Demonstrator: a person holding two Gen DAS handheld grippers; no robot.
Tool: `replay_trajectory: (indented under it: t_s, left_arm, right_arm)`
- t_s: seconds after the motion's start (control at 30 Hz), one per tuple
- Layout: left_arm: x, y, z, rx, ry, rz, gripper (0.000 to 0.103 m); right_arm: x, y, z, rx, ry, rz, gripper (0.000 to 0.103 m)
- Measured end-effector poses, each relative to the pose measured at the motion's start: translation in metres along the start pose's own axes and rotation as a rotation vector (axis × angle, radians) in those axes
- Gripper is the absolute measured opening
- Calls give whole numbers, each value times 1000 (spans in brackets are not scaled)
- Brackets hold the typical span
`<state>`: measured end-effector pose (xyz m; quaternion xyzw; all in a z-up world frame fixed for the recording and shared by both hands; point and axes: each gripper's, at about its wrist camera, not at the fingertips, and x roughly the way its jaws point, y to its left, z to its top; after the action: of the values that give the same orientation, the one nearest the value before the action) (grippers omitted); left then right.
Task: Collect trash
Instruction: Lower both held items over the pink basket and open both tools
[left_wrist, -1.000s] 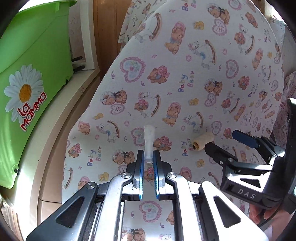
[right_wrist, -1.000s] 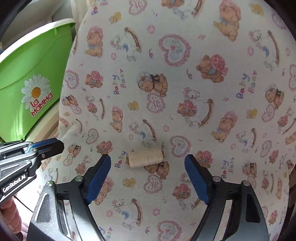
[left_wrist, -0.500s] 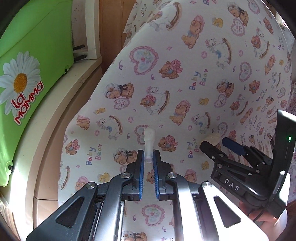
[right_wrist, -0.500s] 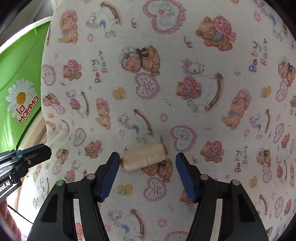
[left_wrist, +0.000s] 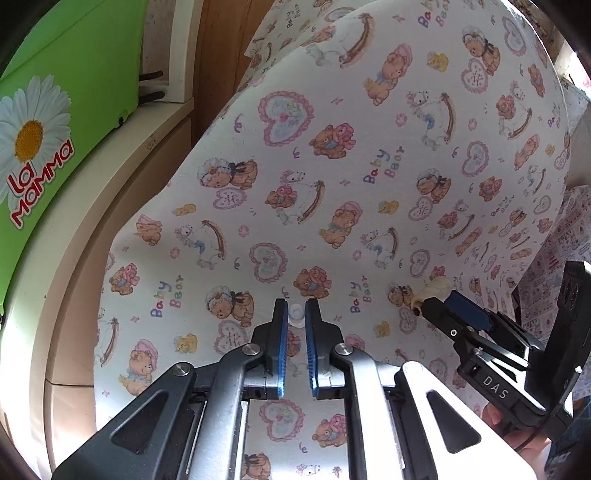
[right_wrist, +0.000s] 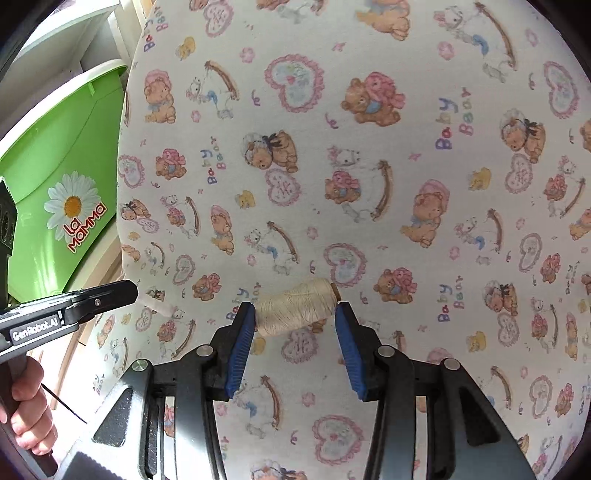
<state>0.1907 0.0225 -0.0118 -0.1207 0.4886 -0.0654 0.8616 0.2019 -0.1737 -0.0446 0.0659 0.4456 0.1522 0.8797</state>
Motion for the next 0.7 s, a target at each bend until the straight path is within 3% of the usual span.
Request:
replay_trajectory:
  t_s: [0.17, 0.4, 0.47, 0.57, 0.7]
  left_arm:
    - [-8, -7, -3, 24, -10, -31, 8]
    - [-30, -24, -29, 55, -65, 11, 8]
    - [-39, -34, -41, 101, -101, 35, 8]
    - [-56, -48, -66, 136, -146, 9, 9]
    - [-67, -54, -99, 145, -149, -13, 9]
  right_arm:
    - [-20, -19, -6, 30, 11, -22, 47]
    - [-57, -43, -26, 44, 8, -19, 47]
    - [-68, -46, -35, 57, 13, 1, 47]
    - [-85, -43, -47, 54, 10, 18, 47]
    - [-105, -34, -64, 51, 0, 56, 47]
